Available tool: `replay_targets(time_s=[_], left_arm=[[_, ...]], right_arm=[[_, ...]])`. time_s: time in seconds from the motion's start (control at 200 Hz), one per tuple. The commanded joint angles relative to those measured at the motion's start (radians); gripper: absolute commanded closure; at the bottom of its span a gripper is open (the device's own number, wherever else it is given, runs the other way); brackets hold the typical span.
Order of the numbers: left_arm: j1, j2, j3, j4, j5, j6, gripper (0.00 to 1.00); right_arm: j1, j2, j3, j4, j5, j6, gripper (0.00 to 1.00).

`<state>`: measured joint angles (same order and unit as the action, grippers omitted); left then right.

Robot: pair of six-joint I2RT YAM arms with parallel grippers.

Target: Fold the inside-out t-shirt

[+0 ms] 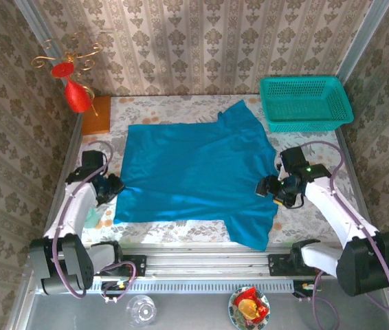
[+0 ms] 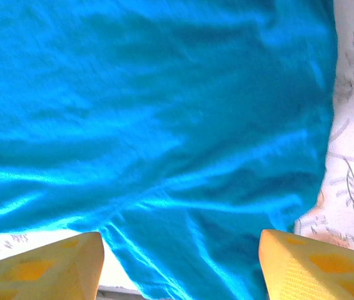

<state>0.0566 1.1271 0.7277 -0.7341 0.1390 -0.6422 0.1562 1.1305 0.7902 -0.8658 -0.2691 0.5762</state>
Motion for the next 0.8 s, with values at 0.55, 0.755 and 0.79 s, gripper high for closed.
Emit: replay_targets(time_s=[0.55, 0.755, 0.79], left_arm=[[0.079, -0.038, -0.167, -0.178, -0.049, -0.21, 0.68], [0.084, -0.003, -0.199, -0.141, -0.065, -0.216, 0.68], [0.086, 0.011, -0.204, -0.134, -0.065, -0.218, 0.68]], right_arm=[[0.032, -0.131, -0.095, -0.008, -0.023, 0.083, 0.31], [0.033, -0.169, -0.087, -0.028, -0.029, 0.088, 0.3], [0.033, -0.169, -0.081, -0.037, -0.027, 0.084, 0.3]])
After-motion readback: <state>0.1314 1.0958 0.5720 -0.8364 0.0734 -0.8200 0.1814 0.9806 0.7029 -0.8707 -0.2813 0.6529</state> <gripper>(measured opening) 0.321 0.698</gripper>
